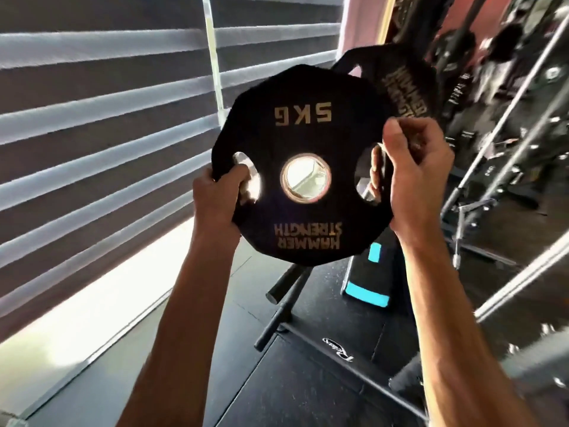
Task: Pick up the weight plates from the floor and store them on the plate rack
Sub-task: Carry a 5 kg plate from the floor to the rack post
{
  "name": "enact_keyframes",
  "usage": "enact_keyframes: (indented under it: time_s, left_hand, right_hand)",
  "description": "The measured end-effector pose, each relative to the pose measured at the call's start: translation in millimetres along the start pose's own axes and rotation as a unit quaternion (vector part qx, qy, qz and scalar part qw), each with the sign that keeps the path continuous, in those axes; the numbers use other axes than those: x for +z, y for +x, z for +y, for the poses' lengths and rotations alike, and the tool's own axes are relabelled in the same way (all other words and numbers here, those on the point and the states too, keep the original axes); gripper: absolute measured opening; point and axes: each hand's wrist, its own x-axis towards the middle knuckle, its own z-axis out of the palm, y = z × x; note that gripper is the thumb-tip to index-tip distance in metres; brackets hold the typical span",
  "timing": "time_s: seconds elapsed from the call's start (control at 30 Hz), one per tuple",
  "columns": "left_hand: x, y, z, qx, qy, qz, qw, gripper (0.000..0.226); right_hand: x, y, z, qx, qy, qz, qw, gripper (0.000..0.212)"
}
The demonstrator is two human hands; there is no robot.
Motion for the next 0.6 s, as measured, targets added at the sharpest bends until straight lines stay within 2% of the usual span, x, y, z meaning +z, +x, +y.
enact_keyframes:
  time_s: [0.07, 0.27, 0.6]
  left_hand:
    - [8, 22, 3, -0.004, -0.010, -0.055, 0.998, 0.007]
    - [24, 62, 5, -0.017, -0.006, -0.150, 0.988, 0.009]
    - [42, 94, 8, -0.022, -0.016, -0.245, 0.969, 0.010]
  right_hand:
    - [5, 3, 2, -0.007, -0.014, 0.041, 0.999, 0.017]
    - [17, -7, 7, -0.042, -0.030, 0.131, 0.990, 0.014]
    - [25, -8, 4, -0.105, -0.064, 0.178, 0.976, 0.014]
